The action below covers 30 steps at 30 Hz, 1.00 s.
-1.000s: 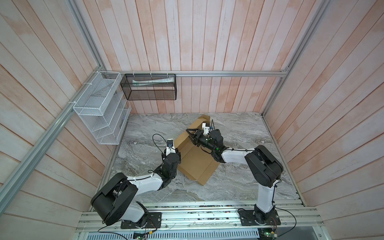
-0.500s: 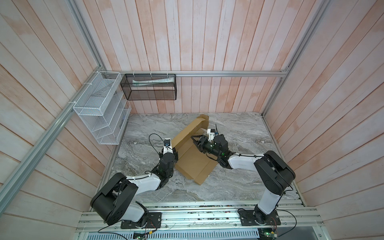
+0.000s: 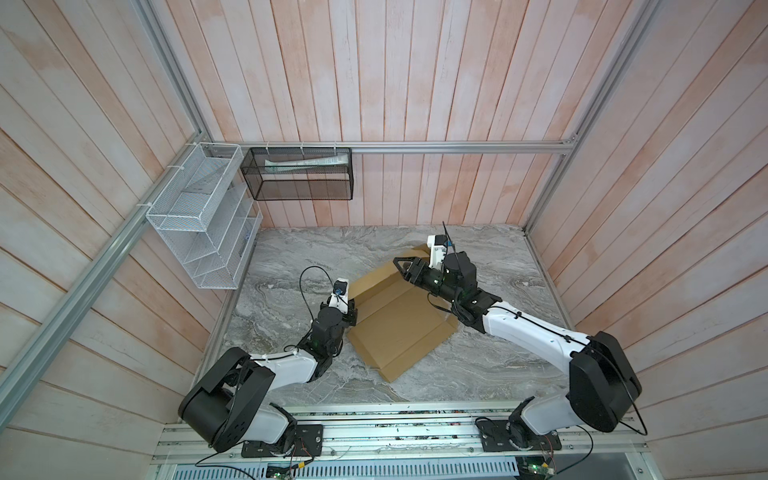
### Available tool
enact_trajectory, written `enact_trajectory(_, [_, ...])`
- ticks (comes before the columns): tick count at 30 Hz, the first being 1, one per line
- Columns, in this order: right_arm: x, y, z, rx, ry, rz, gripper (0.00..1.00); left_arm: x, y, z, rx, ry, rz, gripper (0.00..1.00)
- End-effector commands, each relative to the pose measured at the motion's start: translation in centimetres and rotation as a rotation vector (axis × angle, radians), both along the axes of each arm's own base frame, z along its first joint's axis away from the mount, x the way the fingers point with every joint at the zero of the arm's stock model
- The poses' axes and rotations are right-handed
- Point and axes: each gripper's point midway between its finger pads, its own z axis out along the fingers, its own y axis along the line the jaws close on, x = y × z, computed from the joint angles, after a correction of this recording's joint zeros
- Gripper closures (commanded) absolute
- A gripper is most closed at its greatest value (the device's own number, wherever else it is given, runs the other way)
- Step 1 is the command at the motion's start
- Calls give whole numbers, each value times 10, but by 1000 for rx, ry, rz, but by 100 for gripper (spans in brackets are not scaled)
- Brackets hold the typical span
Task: Fold the paper box
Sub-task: 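Release the far panel with the right gripper and move it to the box's far corner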
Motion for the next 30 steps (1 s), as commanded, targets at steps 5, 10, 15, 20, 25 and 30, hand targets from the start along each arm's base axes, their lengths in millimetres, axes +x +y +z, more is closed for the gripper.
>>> enact_trajectory(5, [9, 20, -13, -147, -49, 105, 51, -6, -12, 7, -2, -40, -99, 100])
enact_trajectory(10, [7, 40, -25, -172, -64, 164, 53, -7, -18, 9, -27, -57, -133, 100])
enact_trajectory(15, [8, 53, -34, -185, -75, 190, 53, -2, -29, 14, -51, -77, -173, 100])
enact_trajectory(20, [13, 57, -40, -192, -70, 187, 53, 12, -43, 13, -60, -77, -200, 100])
enact_trajectory(25, [17, 59, -50, -202, -57, 178, 53, 23, -51, 8, -75, -67, -198, 100])
enact_trajectory(30, [22, 61, -63, -209, -38, 170, 54, 26, -49, 3, -86, -54, -181, 100])
